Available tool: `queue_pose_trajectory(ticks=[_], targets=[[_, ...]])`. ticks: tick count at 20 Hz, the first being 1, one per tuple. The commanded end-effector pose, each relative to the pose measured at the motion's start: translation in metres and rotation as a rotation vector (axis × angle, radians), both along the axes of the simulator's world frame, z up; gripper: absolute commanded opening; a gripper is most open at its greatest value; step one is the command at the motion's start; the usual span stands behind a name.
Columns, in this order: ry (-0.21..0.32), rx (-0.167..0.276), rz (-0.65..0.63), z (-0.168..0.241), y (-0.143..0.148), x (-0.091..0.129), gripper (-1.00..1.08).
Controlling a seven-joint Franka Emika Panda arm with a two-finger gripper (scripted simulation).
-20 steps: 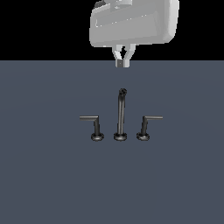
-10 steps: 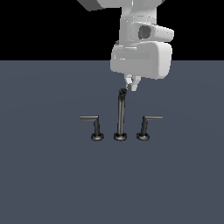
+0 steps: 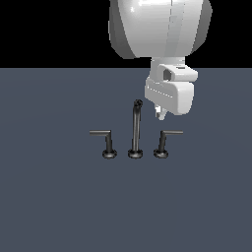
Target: Turn on the faucet by rotating a designated handle.
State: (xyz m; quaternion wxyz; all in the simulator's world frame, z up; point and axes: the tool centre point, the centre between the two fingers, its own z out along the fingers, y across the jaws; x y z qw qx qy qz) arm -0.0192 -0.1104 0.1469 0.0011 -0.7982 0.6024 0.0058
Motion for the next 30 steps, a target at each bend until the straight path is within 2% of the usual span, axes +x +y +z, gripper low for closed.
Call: queue_pose_trajectory(ticks=[1, 11, 22, 30], targets=[[-0.003, -0.004, -0.062, -0.014, -0.013, 0.007, -1.0], [-0.006, -0.011, -0.208, -0.047, -0.045, 0.02, -1.0], [-0.007, -0.01, -0.219, -0.049, -0.047, 0.021, -1.0], [-0.007, -0.01, -0.219, -0.049, -0.063, -0.008, -1.0]])
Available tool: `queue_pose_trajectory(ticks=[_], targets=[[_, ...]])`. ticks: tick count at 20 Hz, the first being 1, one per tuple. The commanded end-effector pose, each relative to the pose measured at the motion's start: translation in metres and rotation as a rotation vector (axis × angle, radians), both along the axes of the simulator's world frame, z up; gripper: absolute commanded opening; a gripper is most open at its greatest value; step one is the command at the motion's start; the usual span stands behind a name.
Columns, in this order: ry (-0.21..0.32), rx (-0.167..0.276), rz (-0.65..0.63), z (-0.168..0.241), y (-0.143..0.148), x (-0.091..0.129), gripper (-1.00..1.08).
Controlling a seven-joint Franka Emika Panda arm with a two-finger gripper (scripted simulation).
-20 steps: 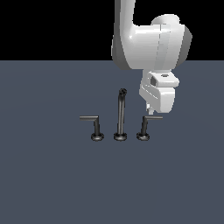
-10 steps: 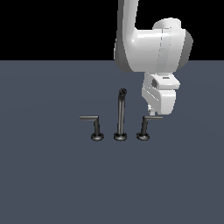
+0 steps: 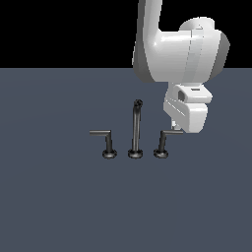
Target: Turn on the faucet by rotating a designated handle.
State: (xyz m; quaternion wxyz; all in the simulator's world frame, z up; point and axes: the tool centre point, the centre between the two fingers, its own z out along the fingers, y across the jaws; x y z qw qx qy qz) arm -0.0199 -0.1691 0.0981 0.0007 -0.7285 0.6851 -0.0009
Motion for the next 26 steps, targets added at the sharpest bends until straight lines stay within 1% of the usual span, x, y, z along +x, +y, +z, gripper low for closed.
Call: queue_pose_trajectory(ticks=[1, 3, 4, 5, 19, 20, 21, 26], targets=[[0.002, 0.0, -0.002, 0.0, -0.006, -0.011, -1.0], [0.002, 0.0, -0.002, 0.0, -0.011, -0.018, -1.0], [0.002, 0.0, -0.002, 0.0, -0.011, -0.018, -1.0], [-0.008, 0.0, 0.011, 0.0, -0.002, -0.008, -1.0], [0.002, 0.0, -0.001, 0.0, 0.002, -0.059, -1.0], [0.002, 0.0, -0.001, 0.0, 0.002, -0.059, -1.0], [-0.009, -0.003, 0.002, 0.0, 0.001, -0.05, -1.0], [-0.005, -0.002, 0.001, 0.0, 0.017, -0.063, -1.0]])
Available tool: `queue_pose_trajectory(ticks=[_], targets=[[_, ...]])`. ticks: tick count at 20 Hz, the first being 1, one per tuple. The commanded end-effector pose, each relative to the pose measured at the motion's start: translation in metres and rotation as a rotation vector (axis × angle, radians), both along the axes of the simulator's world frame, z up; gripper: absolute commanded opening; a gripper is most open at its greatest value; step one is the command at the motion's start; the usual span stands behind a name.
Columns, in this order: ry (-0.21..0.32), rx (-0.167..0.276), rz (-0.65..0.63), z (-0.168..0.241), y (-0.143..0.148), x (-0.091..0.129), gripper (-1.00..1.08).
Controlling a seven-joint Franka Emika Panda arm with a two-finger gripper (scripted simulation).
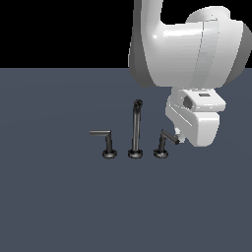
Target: Turn on the faucet by rotating a designated handle.
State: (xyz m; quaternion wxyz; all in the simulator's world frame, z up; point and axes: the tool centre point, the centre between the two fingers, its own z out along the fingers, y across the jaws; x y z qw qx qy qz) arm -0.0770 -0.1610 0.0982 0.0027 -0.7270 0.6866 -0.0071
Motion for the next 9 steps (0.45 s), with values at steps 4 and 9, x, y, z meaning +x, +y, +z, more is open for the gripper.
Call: queue_pose_trajectory(ticks=[4, 9], targets=[[0.01, 0.005, 0.003, 0.0, 0.021, -0.016, -1.0], [0.014, 0.006, 0.002, 0.0, 0.034, -0.027, -1.0]])
